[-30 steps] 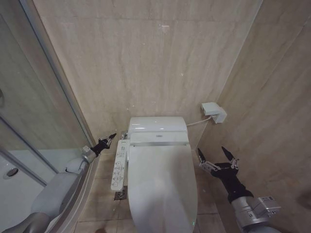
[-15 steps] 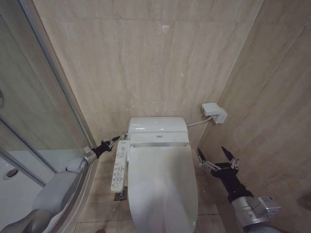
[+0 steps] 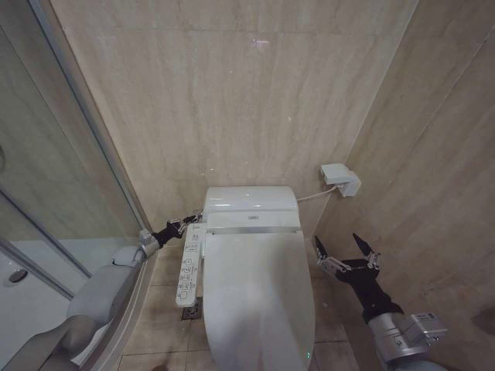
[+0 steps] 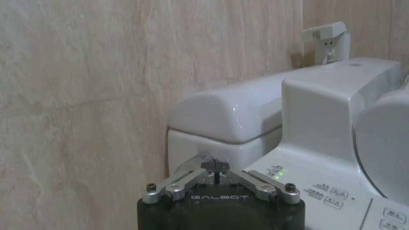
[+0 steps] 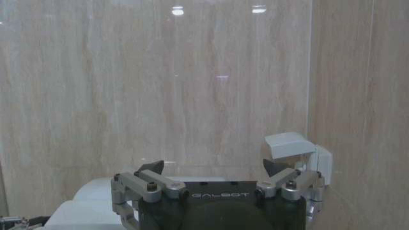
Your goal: Open the toilet lid, clean the toilet bowl with a toilet brush, close the toilet lid, and flush.
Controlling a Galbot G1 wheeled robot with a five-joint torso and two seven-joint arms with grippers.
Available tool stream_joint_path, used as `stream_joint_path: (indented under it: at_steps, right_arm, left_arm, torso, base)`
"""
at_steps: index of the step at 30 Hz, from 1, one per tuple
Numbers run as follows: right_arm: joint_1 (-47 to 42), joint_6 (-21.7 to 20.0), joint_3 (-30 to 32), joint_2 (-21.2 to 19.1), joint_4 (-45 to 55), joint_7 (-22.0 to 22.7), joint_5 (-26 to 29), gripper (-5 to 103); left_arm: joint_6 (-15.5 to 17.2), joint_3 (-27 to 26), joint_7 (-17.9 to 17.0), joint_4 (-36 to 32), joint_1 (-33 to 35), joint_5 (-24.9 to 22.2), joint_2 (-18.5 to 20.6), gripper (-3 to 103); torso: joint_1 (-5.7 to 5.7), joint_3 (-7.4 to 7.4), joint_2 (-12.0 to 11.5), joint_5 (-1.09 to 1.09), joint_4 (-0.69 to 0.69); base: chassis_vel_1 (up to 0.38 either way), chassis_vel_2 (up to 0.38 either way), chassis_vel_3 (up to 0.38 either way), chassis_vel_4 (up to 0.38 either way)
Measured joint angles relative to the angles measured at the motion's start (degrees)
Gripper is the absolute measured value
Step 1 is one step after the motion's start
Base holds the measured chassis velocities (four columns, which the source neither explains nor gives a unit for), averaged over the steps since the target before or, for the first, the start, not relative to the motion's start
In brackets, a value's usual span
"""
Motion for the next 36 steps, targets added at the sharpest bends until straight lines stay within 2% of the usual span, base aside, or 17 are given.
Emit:
stream_joint_path:
  at_steps: [9, 21, 27, 32, 34, 35, 36]
  right_arm:
    - [0.0, 0.0, 0.0, 0.0, 0.0, 0.0, 0.0, 100]
    - [0.0, 0.0, 0.0, 0.0, 0.0, 0.0, 0.0, 100]
    - [0.0, 0.0, 0.0, 0.0, 0.0, 0.0, 0.0, 100]
    - [0.0, 0.0, 0.0, 0.0, 0.0, 0.0, 0.0, 100]
    - [0.0, 0.0, 0.0, 0.0, 0.0, 0.0, 0.0, 100]
    - [0.0, 0.0, 0.0, 0.0, 0.0, 0.0, 0.0, 100]
    - [0.0, 0.0, 0.0, 0.0, 0.0, 0.0, 0.0, 100]
  left_arm:
    - [-1.6, -1.2, 2.8, 5.3, -1.7, 1.2, -1.3, 0]
    - [-1.5, -3.3, 3.3, 10.0, -2.2, 2.3, -3.3, 0]
    - [-1.6, -7.0, 2.0, 11.7, -1.3, 3.0, -5.0, 0]
    - [-1.6, -10.4, -0.3, 9.5, 2.2, 3.1, -5.2, 0]
    - [-1.6, -12.6, -3.2, 5.4, 5.1, 1.8, -5.0, 0]
    - [-1.6, -12.6, -3.2, 5.4, 5.1, 1.8, -5.0, 0]
    - [-1.4, -13.9, -5.6, 1.8, 7.1, 1.0, -4.6, 0]
  torso:
    - [0.00, 0.00, 0.0, 0.00, 0.00]
    - [0.00, 0.00, 0.0, -0.01, 0.01]
    - [0.00, 0.00, 0.0, 0.00, -0.03]
    - [0.01, 0.00, 0.0, -0.01, 0.00]
    - [0.01, 0.00, 0.0, -0.02, 0.00]
    - [0.01, 0.00, 0.0, -0.02, 0.00]
    - [0.00, 0.00, 0.0, -0.02, -0.01]
  base:
    - [0.000, 0.000, 0.000, 0.000]
    - [0.000, 0.000, 0.000, 0.000]
    - [0.000, 0.000, 0.000, 0.000]
    - [0.000, 0.000, 0.000, 0.000]
    - [0.000, 0.000, 0.000, 0.000]
    - [0.000, 0.000, 0.000, 0.000]
    - [0.000, 0.000, 0.000, 0.000]
